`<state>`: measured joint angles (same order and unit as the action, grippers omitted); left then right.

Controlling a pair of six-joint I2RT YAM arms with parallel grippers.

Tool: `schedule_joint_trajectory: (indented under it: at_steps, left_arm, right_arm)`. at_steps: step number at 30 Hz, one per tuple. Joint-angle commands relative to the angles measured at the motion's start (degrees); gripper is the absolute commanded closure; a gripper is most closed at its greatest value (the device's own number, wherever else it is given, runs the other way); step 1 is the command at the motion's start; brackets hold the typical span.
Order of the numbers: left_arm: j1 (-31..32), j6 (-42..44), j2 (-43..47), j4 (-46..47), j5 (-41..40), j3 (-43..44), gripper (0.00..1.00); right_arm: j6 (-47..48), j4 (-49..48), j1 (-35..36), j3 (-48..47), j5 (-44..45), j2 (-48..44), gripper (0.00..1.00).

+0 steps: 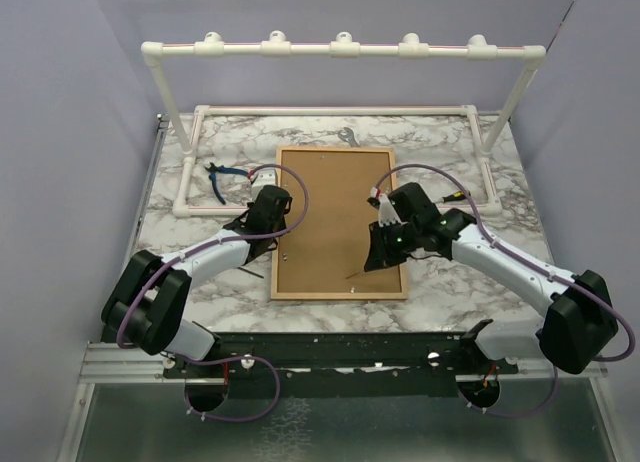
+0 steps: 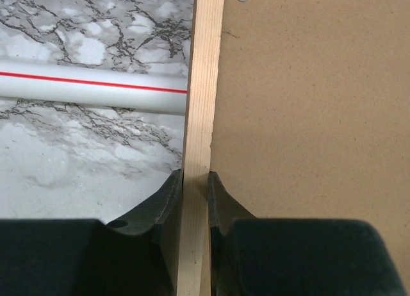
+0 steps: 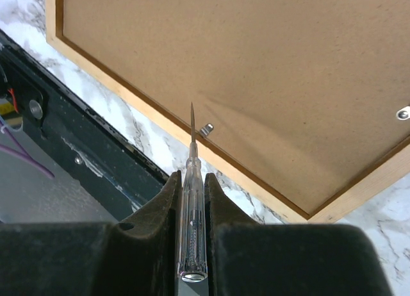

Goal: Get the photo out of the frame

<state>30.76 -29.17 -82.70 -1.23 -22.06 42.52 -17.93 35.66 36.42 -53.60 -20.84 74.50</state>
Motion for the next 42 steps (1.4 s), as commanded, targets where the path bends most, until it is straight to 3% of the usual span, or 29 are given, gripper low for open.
schedule_joint_trajectory:
  at_steps: [1,12,24,42]
  left_arm:
    - [-0.2,0.9,1.6,7.3,-3.6,0.8,1.0]
    - [0.5,2.2,1.1,10.1,-4.0,-1.1,1.0]
    - [0.5,2.8,1.3,10.5,-4.9,-1.7,1.0]
    - [0.5,4.8,0.4,11.8,-6.3,-3.1,1.0]
  right_arm:
    - [0.5,0.6,1.6,0.7,0.0,0.6,0.99]
    - [-0.6,1.9,4.2,1.7,1.2,1.8,0.99]
    - [-2.5,8.6,7.9,-0.9,9.2,5.9,0.99]
    - [-5.9,16.5,8.1,-2.4,18.6,3.6,0.99]
